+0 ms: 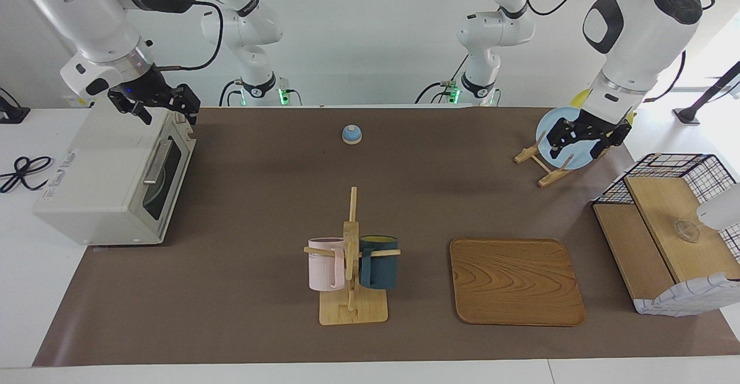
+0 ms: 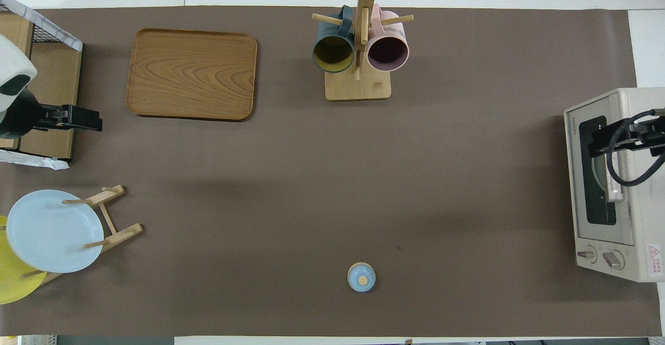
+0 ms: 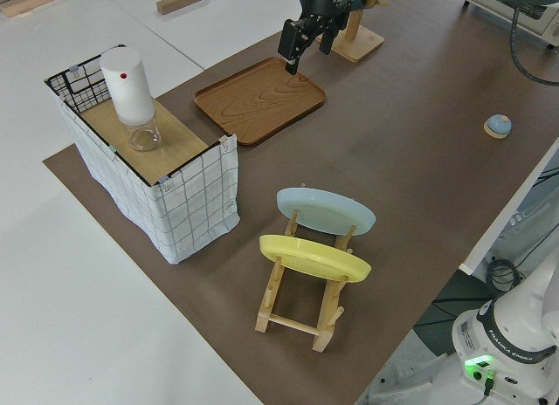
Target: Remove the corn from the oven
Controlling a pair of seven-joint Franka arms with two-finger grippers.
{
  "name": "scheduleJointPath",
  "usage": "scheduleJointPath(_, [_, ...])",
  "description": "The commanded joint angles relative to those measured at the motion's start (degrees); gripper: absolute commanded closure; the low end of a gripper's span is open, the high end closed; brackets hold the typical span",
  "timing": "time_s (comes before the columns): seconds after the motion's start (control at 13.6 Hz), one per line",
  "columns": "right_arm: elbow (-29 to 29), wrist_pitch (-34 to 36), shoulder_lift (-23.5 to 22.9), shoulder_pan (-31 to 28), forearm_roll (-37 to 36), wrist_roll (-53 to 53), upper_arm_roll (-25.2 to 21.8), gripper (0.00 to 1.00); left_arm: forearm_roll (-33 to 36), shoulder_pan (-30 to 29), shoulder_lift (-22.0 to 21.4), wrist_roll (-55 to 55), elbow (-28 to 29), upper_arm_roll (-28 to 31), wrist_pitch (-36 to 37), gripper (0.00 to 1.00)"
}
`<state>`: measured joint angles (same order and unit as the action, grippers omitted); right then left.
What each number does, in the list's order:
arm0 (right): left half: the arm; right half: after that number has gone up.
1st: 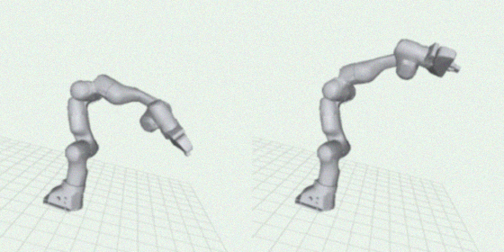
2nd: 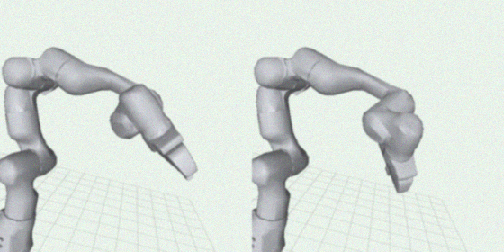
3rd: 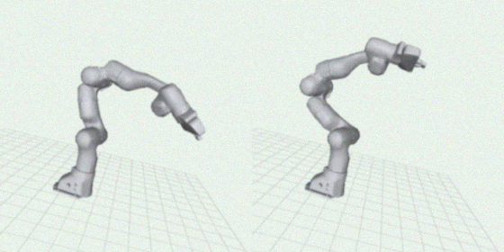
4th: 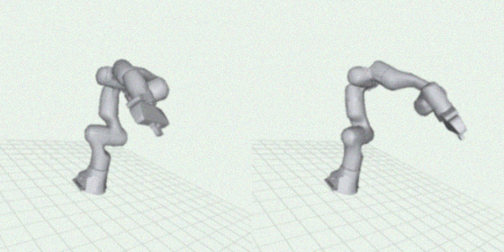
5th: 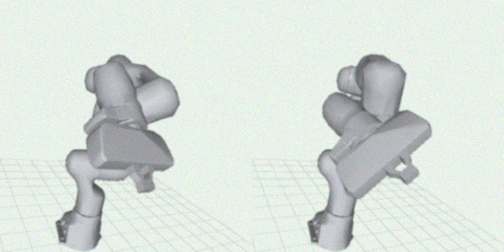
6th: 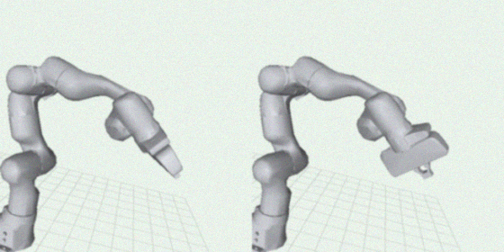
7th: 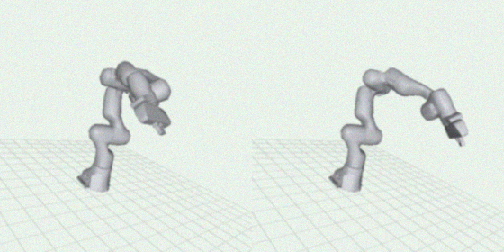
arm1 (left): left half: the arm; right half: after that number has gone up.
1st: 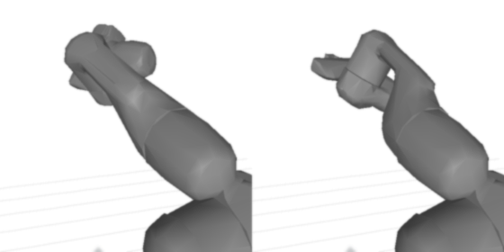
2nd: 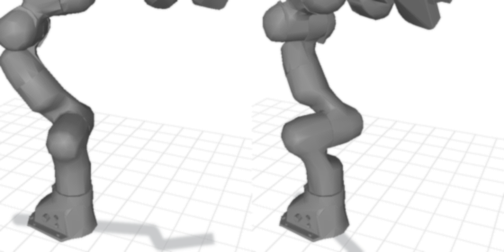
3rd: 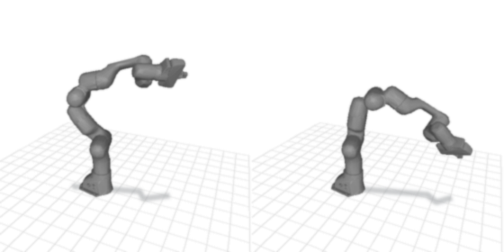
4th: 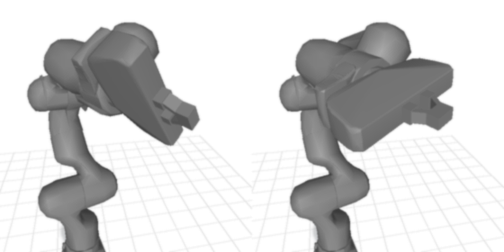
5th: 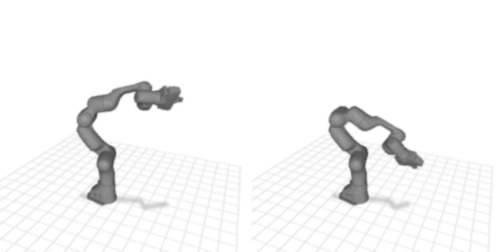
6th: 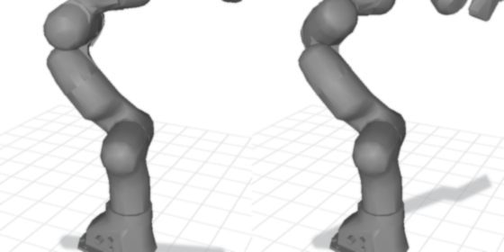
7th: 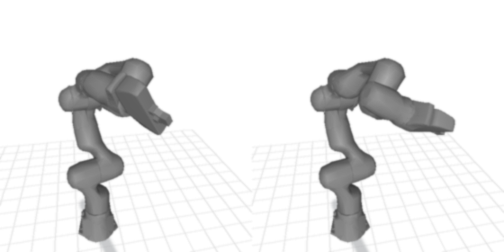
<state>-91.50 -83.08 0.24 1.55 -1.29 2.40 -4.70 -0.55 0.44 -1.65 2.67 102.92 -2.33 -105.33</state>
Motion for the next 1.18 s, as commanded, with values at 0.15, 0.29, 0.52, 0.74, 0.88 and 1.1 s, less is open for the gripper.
scheduleJointPath(0.15, [-1.23, -0.94, 1.16, 0.21, 0.59, -0.11, 0.13, 0.00, 1.17, 0.35, -1.34, 0.14, 1.49, 0.13, -0.93, 0.00])
scheduleJointPath(0.29, [-2.80, -2.26, 1.51, -0.57, 0.68, 2.15, 0.04, 0.00, 1.17, 0.35, -1.34, 0.14, 1.49, 0.05, -1.01, 0.00])
scheduleJointPath(0.52, [-6.48, -5.07, 3.18, -0.58, 0.68, 3.49, 0.04, 0.99, 1.17, 0.35, -1.34, 0.23, 1.49, 0.13, -1.28, 0.00])
scheduleJointPath(0.74, [-15.09, -12.44, 6.69, -2.41, 0.50, 5.06, -0.40, 1.00, 1.17, 0.27, -1.34, 0.23, 1.49, 0.13, -1.10, 0.00])
scheduleJointPath(0.88, [-18.43, -15.08, 8.01, -3.39, -2.29, 5.95, -0.49, 1.00, 1.17, 0.35, -1.34, 0.23, 1.49, 0.22, -1.28, 0.00])
scheduleJointPath(1.1, [-24.24, -21.59, 9.60, -3.65, -5.39, 5.60, -0.49, 1.00, 1.17, 0.44, -1.34, 0.05, 1.41, 0.05, -0.32, 0.00])
